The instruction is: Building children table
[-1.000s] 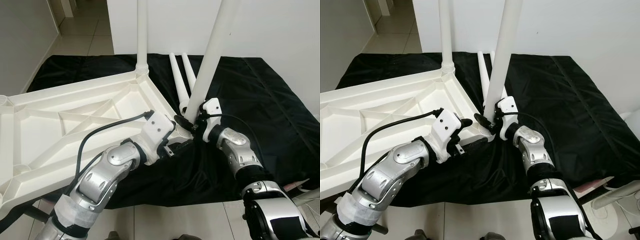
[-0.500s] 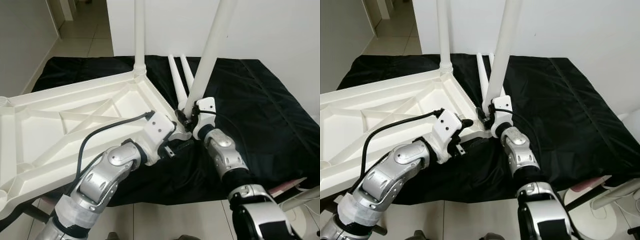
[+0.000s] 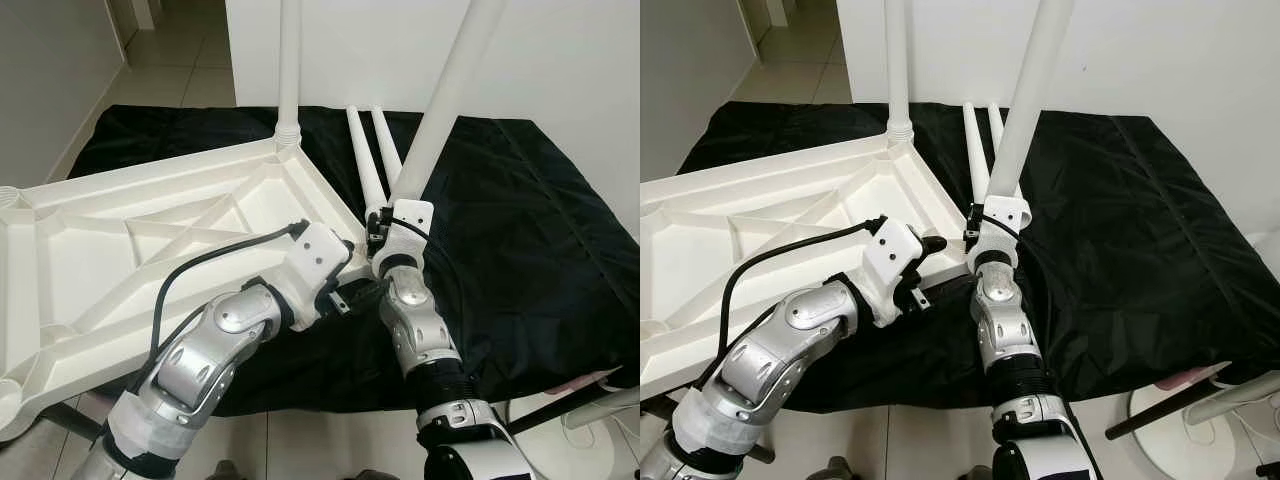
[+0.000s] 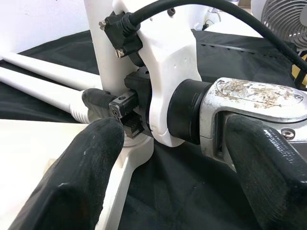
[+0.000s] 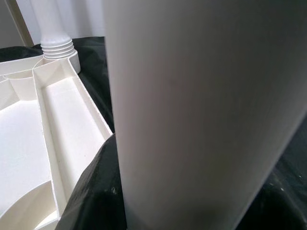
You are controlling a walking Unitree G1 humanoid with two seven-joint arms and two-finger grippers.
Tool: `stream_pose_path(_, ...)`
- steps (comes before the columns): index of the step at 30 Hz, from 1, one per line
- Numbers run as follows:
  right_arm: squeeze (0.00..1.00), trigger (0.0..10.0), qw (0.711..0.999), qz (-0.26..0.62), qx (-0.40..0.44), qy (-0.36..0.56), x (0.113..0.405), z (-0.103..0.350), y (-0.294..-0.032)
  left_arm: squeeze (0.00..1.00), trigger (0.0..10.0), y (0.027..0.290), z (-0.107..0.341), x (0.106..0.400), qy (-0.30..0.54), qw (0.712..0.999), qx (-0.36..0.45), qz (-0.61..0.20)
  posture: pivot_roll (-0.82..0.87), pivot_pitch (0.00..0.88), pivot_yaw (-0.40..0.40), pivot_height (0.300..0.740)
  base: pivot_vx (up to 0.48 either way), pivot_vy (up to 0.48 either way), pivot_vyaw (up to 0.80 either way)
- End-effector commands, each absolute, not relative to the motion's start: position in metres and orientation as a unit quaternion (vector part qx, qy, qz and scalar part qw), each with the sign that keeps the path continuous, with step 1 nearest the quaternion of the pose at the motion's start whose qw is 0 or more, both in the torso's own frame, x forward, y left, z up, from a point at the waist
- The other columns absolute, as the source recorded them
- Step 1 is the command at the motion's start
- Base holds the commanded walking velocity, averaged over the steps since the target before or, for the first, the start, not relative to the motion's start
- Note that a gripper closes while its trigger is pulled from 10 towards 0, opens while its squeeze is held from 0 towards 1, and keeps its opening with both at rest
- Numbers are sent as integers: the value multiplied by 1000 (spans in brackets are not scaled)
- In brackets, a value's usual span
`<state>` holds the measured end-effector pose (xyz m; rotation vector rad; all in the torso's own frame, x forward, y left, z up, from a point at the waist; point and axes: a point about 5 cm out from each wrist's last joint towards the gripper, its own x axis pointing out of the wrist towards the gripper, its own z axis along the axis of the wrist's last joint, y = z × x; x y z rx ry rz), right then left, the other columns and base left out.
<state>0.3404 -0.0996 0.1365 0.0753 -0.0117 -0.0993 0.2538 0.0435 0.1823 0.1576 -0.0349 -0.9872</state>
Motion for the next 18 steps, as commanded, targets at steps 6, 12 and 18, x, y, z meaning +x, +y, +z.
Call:
stream_pose_path(6, 0, 10000, 996, -71, 44, 24, 335, 124, -104, 0, 10000, 41, 178, 251, -8, 869, 78, -489, -13, 0, -43, 740, 0, 0, 0)
stream_pose_path(12, 1000, 10000, 998, -39, 51, -24, 329, 135, -102, 0, 10000, 40, 178, 250, -9, 869, 77, -488, -13, 0, -44, 740, 0, 0, 0)
stream_pose_path(18, 1000, 10000, 998, -37, 41, -40, 322, 137, -107, 0, 10000, 41, 179, 250, -11, 870, 77, -486, -21, 0, -40, 740, 0, 0, 0)
